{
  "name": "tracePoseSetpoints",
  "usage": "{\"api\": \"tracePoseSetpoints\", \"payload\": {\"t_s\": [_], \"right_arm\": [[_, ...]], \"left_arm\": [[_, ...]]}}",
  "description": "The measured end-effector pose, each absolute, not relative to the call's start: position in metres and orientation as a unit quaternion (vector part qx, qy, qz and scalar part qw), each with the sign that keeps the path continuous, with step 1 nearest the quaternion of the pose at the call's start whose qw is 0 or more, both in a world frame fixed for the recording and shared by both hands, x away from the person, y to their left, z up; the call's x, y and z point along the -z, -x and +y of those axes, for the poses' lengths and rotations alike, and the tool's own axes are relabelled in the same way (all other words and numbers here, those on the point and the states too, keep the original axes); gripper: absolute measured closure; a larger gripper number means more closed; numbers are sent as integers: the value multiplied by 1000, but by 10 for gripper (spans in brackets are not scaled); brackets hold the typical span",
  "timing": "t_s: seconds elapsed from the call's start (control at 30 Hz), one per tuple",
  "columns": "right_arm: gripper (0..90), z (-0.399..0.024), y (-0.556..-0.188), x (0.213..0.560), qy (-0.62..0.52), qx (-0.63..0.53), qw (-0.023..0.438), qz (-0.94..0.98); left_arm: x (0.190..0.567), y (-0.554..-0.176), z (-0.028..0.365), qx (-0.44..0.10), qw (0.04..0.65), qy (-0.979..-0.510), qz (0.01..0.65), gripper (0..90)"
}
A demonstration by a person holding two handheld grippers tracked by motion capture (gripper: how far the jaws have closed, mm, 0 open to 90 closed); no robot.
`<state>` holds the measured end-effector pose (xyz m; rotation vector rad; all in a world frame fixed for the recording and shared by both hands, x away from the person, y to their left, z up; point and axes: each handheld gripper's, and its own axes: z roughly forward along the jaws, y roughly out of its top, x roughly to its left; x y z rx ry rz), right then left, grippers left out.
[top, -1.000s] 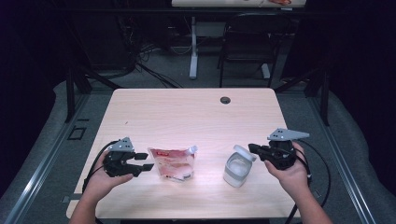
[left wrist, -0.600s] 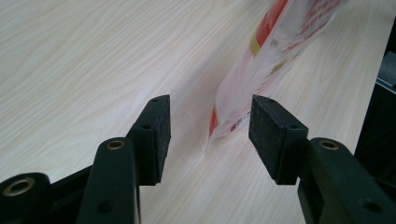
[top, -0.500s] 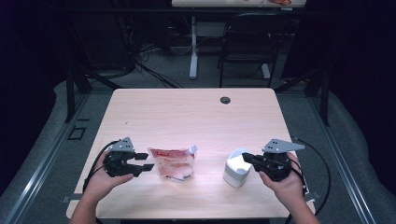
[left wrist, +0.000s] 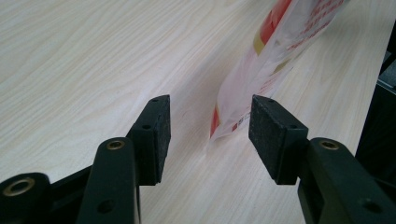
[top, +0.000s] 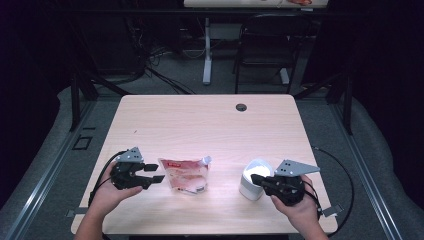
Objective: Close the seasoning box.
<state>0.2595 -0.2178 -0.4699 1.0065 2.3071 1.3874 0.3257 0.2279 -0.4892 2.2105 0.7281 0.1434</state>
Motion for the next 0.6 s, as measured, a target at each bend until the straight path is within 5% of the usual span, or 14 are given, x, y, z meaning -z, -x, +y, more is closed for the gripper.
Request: {"api": "tracePoseSetpoints", "payload": {"t_s": [0.37,0.6], "right_arm": [[875,-204,-251,490,-322,-476,122,809],[744,-202,-250,500,-320,-478,107,811]], "left_arm": [[490,-326,229,-56,390,-873,288,490],[490,-327,232,-59,389,-872,293,486]]}}
